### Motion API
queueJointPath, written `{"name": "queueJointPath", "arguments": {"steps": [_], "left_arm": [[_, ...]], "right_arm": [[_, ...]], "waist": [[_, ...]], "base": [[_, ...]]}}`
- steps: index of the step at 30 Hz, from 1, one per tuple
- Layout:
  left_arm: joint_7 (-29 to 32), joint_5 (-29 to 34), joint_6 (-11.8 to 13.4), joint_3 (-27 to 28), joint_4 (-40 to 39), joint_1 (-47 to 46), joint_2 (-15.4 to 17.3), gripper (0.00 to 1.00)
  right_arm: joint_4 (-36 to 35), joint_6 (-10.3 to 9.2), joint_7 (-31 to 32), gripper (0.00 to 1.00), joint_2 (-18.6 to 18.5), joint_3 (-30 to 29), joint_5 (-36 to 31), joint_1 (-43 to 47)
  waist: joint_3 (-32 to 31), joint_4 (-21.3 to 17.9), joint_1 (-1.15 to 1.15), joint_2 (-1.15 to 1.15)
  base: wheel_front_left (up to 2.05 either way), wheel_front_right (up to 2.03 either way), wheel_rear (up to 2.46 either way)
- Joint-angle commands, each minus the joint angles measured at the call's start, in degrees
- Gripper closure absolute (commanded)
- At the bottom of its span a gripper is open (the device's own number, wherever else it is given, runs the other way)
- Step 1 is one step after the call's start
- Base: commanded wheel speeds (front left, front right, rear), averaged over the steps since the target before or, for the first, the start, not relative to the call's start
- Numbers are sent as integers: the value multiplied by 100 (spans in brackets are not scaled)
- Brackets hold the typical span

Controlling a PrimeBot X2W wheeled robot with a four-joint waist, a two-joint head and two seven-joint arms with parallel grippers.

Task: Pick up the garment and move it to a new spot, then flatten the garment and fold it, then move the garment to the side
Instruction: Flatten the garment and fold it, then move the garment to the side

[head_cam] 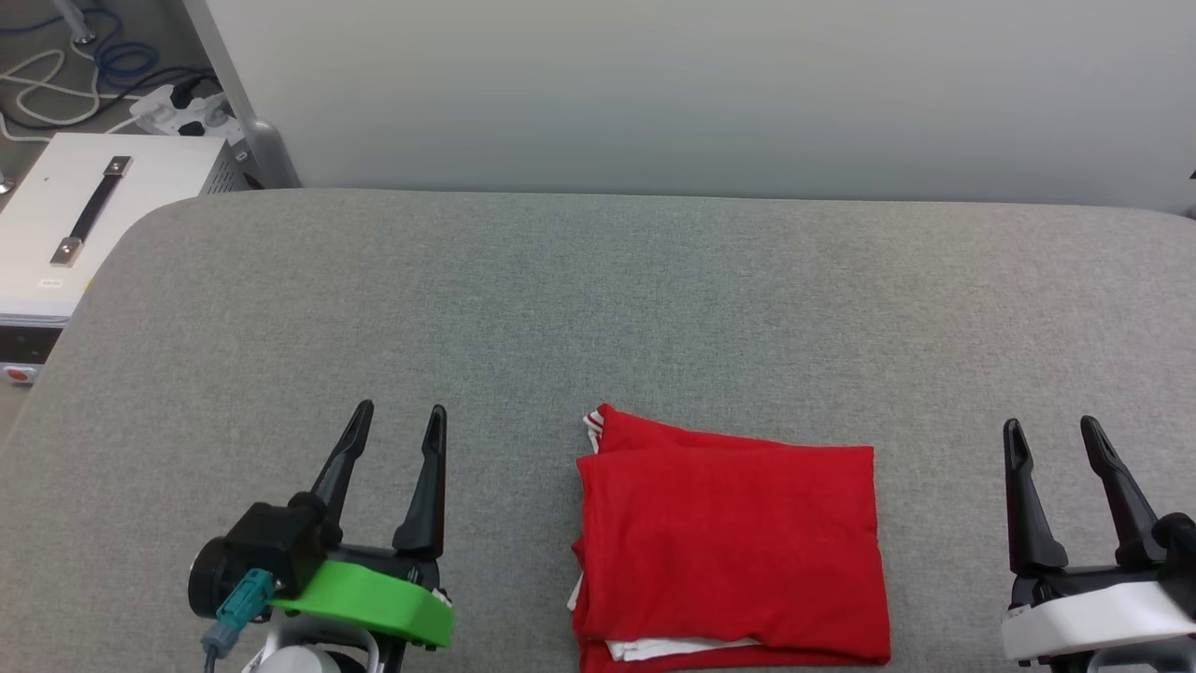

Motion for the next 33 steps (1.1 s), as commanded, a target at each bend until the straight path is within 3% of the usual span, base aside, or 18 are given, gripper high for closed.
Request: {"name": "queueJointPath", "arguments": {"steps": [1, 15, 20, 24, 26, 30, 33], "left_arm": [[-33, 65, -17, 43, -6, 94, -58, 0], [-33, 107, -17, 36, 13, 86, -146, 0], [-33, 68, -17, -37, 43, 54, -112, 0], [-33, 34, -17, -39, 17, 7, -118, 0], [-33, 14, -17, -63, 7, -2, -118, 0], [-33, -8, -17, -106, 1, -46, -111, 0], [-33, -20, -17, -140, 1, -95, -118, 0]], "right_arm": [[29, -5, -53, 0, 34, 14, -25, 34], [267, -5, -117, 0, 38, 55, 86, -56], [246, -5, 86, 0, -129, 172, 170, -147], [188, -5, 803, 0, -291, 260, 399, -263], [170, -5, 1502, 0, -361, 362, 651, -360], [32, -5, 3376, 0, -520, 487, 1114, -602], [-48, -5, 4814, 0, -305, 303, 1419, -750]], "waist": [[-3, 0, 0, 0], [-16, 29, 0, 0], [4, 53, 0, 0], [69, 86, 0, 0], [102, 96, 0, 0], [207, 137, 0, 0], [291, 193, 0, 0]], "base": [[0, 0, 0], [0, 0, 0], [0, 0, 0], [0, 0, 0], [0, 0, 0], [0, 0, 0], [0, 0, 0]]}}
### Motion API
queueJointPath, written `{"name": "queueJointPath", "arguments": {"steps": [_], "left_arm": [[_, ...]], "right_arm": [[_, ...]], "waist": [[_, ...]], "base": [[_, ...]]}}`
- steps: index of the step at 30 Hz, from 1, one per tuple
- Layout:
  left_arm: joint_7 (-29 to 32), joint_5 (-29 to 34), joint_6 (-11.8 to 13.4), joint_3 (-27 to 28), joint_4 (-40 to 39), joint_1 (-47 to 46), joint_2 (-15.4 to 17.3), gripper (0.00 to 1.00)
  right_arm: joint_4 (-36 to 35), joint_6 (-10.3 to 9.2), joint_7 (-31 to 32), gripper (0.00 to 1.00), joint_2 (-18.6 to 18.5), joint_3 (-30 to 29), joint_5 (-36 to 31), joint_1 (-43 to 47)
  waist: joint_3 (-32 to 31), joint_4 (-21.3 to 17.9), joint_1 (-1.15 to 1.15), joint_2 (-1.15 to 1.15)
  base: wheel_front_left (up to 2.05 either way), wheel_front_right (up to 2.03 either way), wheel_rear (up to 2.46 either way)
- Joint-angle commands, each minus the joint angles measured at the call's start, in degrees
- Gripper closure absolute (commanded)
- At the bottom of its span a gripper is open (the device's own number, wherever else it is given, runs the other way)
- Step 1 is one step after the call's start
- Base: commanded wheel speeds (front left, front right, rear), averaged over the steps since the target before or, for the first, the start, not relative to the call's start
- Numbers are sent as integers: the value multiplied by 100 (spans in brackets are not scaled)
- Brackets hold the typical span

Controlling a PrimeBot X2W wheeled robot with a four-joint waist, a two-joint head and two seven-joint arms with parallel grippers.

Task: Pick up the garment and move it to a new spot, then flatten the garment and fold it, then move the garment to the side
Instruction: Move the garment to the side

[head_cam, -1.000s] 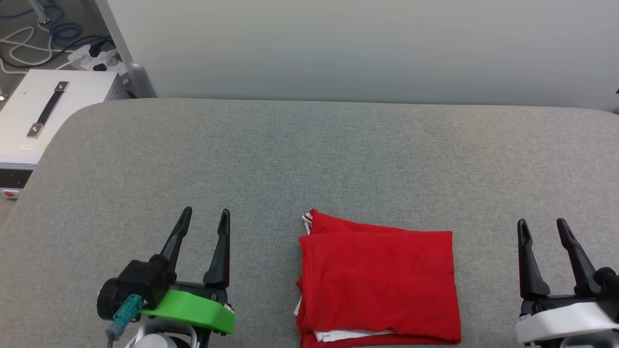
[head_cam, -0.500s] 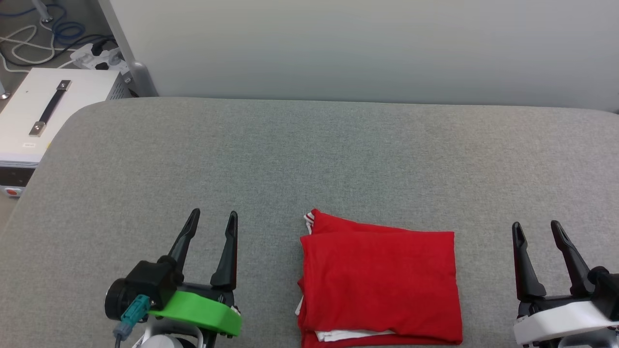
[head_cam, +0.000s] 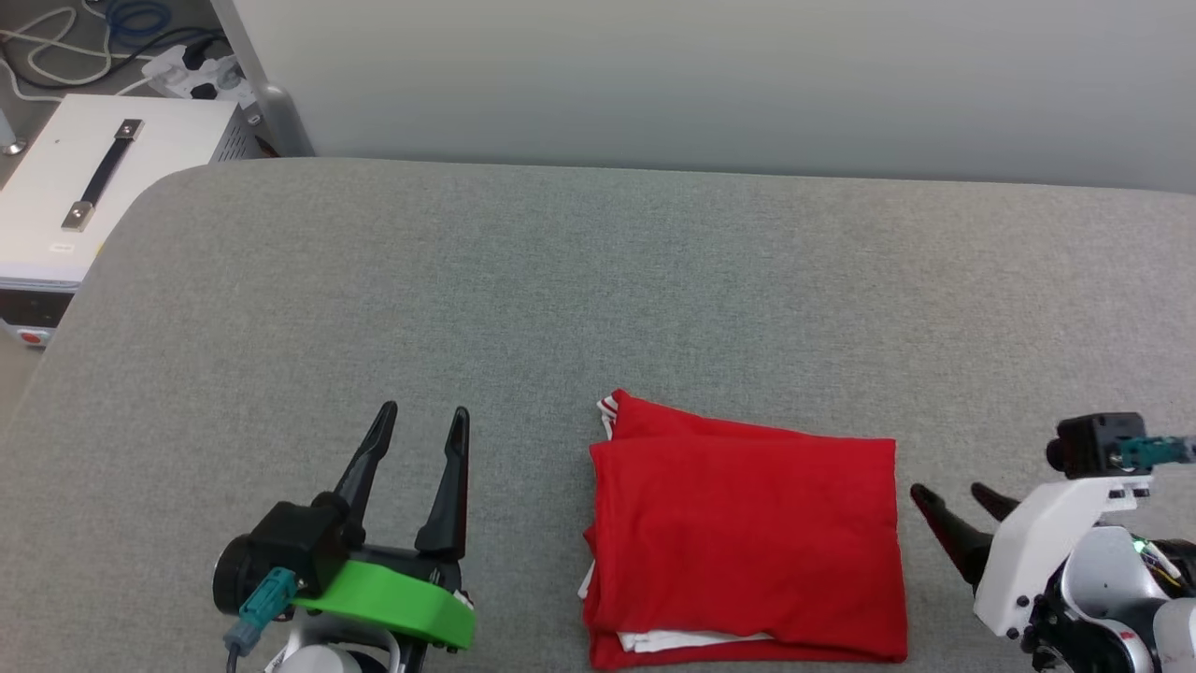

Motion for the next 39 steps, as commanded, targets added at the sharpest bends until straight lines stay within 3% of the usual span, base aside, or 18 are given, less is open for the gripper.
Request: {"name": "queueJointPath", "arguments": {"steps": [1, 5, 10, 20, 27, 28, 29, 30, 39], "left_arm": [[-33, -50, -17, -36, -31, -120, -3, 0], [-33, -59, -17, -98, -38, -220, -11, 0], [-33, -68, -17, -170, -37, -379, -5, 0], [-33, -89, -17, -263, -22, -594, -35, 0], [-33, -88, -17, -272, -23, -642, -47, 0], [-33, -87, -17, -275, -18, -647, -48, 0], [-33, -86, -17, -278, -10, -653, -47, 0], [-33, -85, -17, -280, -4, -658, -46, 0], [-33, -62, -17, -260, 6, -631, -8, 0]], "right_arm": [[-117, -3, 524, 0, 101, -31, 92, -162], [-245, -3, 1718, 0, 227, -159, -28, -421], [-99, -3, 2418, 0, 389, -198, -171, -654], [650, -3, 2513, 0, 581, -300, -521, -780], [1120, -3, 2433, 0, 634, -51, -481, -762], [1173, -3, 2442, 39, 631, -19, -475, -751], [1222, -3, 2434, 87, 606, 30, -477, -741], [1254, -3, 2407, 100, 585, 58, -472, -736], [1213, -3, 1633, 100, 141, 369, -594, -930]], "waist": [[98, 74, 0, 0], [286, 181, 0, 0], [532, 352, 0, 0], [864, 695, 0, 0], [951, 765, 0, 0], [950, 769, 0, 0], [943, 771, 0, 0], [934, 770, 0, 0], [750, 563, 0, 0]], "base": [[0, 0, 0], [0, 0, 0], [0, 0, 0], [0, 0, 0], [0, 0, 0], [0, 0, 0], [0, 0, 0], [0, 0, 0], [0, 0, 0]]}}
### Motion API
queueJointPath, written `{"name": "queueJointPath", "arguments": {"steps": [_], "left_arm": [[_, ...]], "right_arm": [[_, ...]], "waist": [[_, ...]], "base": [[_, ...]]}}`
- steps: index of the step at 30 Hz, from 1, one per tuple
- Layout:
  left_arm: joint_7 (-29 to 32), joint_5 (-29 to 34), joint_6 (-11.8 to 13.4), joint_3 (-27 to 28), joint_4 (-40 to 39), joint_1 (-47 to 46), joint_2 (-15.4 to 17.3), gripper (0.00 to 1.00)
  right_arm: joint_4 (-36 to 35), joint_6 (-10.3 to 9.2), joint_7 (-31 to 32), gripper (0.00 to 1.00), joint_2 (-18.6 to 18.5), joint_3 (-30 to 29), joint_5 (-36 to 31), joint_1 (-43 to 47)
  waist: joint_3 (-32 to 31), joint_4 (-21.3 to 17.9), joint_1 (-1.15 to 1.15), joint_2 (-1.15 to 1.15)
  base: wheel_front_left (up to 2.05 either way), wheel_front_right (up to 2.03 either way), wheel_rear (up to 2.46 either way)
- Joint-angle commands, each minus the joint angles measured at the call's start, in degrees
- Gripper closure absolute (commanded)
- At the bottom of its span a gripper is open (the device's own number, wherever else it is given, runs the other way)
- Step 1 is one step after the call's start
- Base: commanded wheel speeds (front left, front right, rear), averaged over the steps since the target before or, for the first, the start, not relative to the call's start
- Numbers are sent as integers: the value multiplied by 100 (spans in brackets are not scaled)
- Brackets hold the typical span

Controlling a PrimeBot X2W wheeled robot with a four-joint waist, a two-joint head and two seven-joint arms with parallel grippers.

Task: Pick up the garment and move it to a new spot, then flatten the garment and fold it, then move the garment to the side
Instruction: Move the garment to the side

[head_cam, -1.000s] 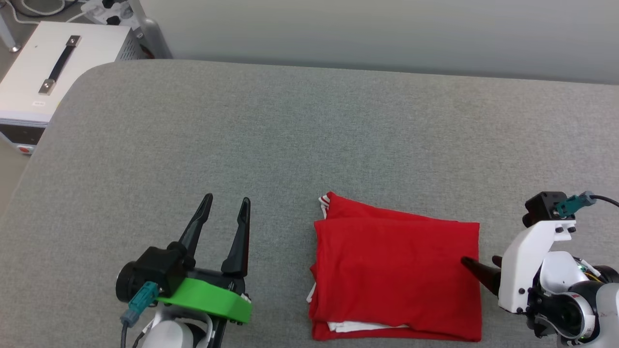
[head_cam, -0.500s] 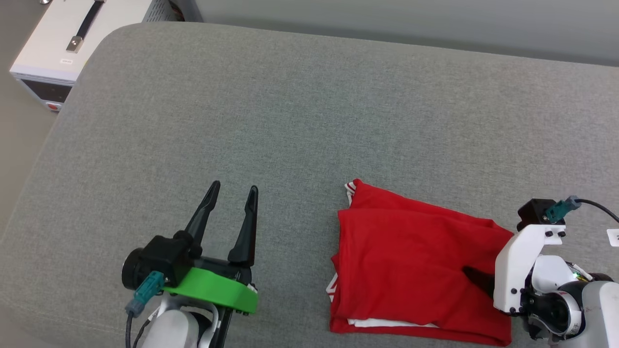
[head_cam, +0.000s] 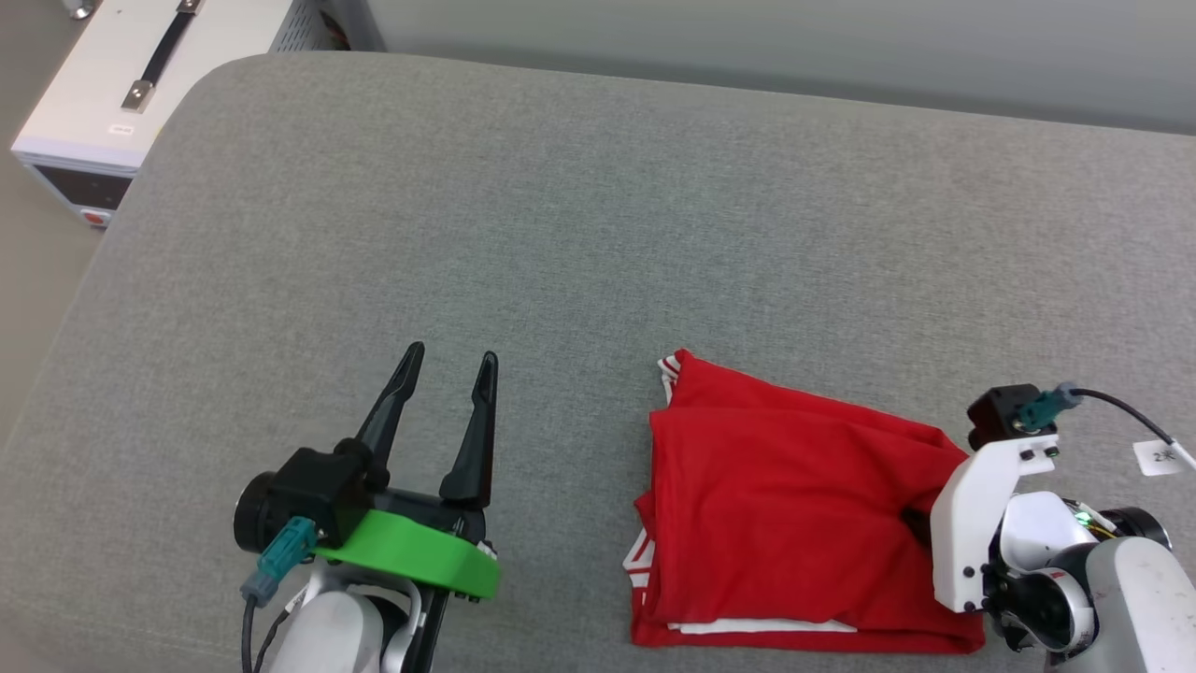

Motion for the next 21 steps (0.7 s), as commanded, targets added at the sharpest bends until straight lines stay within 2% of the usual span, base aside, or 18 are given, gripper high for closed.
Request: {"name": "queueJointPath", "arguments": {"steps": [1, 6, 9, 16, 21], "left_arm": [[-33, -13, -17, 6, -12, -53, 6, 0], [-33, -10, -17, -50, -26, -15, 37, 0], [-33, 16, -17, -134, -71, -44, 59, 0], [-33, 121, -17, -474, -175, -240, 133, 0], [-33, 101, -17, -892, -215, -479, 329, 0]], "right_arm": [[49, -6, -111, 100, -123, 129, -66, -71], [-306, -6, -502, 100, -788, 762, -107, -224], [-559, -6, -656, 100, -1323, 1045, -233, -361], [-893, -6, -880, 100, -2451, 1238, -327, -599], [-862, -6, -1245, 100, -3132, 1267, -413, -883]], "waist": [[-71, -105, 0, 0], [-144, -485, 0, 0], [-86, -786, 0, 0], [297, -1561, 0, 0], [818, -2167, 0, 0]], "base": [[0, 0, 0], [0, 0, 0], [0, 0, 0], [0, 0, 0], [0, 0, 0]]}}
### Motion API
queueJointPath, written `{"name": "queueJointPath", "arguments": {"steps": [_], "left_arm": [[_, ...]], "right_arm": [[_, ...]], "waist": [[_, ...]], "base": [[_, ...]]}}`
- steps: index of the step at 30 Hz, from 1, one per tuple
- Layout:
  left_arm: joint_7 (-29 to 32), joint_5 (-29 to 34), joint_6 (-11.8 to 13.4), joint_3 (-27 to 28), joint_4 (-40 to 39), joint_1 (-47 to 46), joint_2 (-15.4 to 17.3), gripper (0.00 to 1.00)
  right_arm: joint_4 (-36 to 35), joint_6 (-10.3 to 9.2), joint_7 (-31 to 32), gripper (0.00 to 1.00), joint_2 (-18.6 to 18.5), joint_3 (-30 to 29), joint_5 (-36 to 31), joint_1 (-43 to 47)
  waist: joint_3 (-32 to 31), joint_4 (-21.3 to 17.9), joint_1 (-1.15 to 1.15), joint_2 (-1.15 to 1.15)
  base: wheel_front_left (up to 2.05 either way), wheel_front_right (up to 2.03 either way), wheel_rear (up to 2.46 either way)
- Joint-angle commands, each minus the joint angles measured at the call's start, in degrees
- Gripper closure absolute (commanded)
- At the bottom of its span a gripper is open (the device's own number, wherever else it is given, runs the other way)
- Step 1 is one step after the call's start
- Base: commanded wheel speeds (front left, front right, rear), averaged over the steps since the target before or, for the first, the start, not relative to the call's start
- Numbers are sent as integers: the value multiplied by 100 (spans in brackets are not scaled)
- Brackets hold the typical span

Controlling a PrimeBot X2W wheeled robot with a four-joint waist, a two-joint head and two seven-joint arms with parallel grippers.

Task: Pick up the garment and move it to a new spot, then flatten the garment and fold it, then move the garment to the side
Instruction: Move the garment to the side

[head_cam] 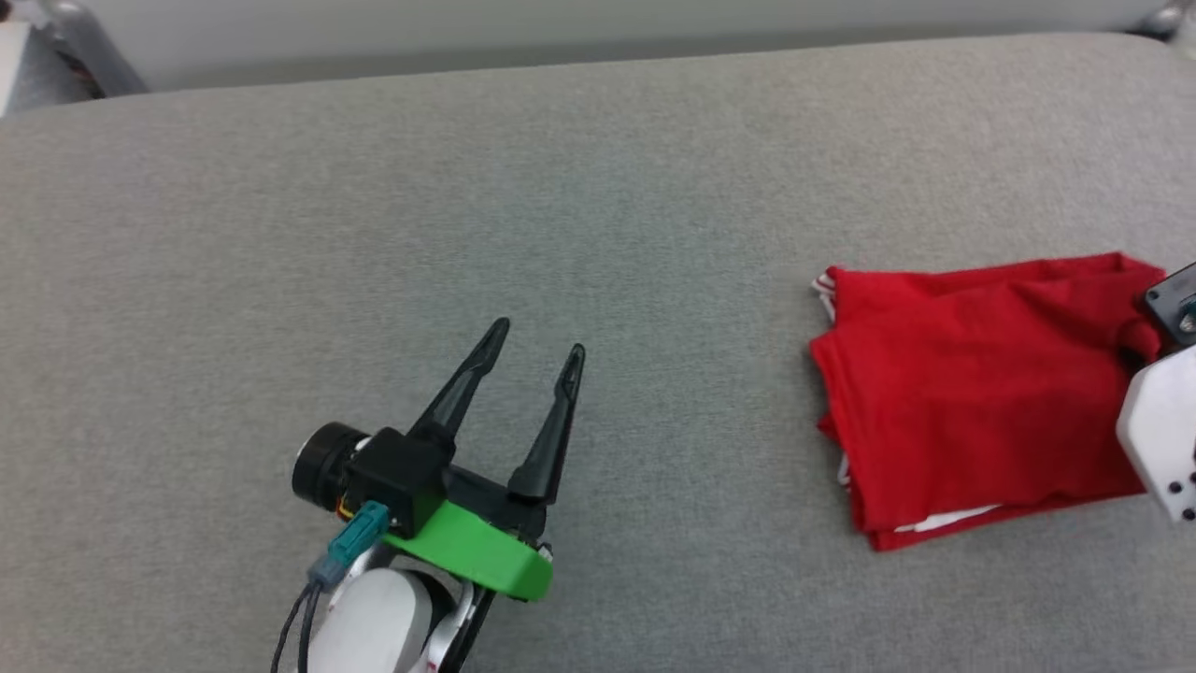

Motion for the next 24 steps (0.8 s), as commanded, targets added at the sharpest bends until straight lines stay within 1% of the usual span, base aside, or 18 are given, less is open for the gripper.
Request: {"name": "queueJointPath", "arguments": {"steps": [1, 4, 6, 9, 11, 14, 18, 24], "left_arm": [[-33, 28, -15, -146, -28, -211, 156, 0], [-33, 60, -15, -379, -67, -460, 347, 0], [-33, 121, -15, -475, -127, -625, 441, 0], [-33, 184, -15, -551, -257, -815, 515, 0], [-33, 248, -15, -644, -355, -939, 578, 0], [-33, 324, -15, -744, -492, -1077, 645, 0], [-33, 386, -15, -832, -656, -1251, 697, 0], [-33, 455, -15, -831, -1015, -1434, 647, 0]], "right_arm": [[57, -9, -138, 100, -94, -21, -40, -177], [334, -9, -460, 100, -306, -101, -79, -387], [601, -9, -762, 100, -472, -166, -176, -540], [1078, -9, -1239, 100, -682, -213, -330, -787], [1420, -9, -1582, 100, -819, -199, -564, -979], [2040, -9, -2143, 100, -742, -325, -731, -1347], [2745, -9, -2766, 100, -614, -638, -1053, -1782], [3673, -9, -3323, 100, -522, -1065, -1418, -2196]], "waist": [[695, -733, 0, 0], [1016, -1011, 0, 0], [1202, -1127, 0, 0], [1477, -1259, 0, 0], [1647, -1306, 0, 0], [1886, -1350, 0, 0], [2179, -1299, 0, 0], [2471, -1075, 0, 0]], "base": [[0, 0, 0], [0, 0, 0], [0, 0, 0], [0, 0, 0], [0, 0, 0], [0, 0, 0], [0, 0, 0], [0, 0, 0]]}}
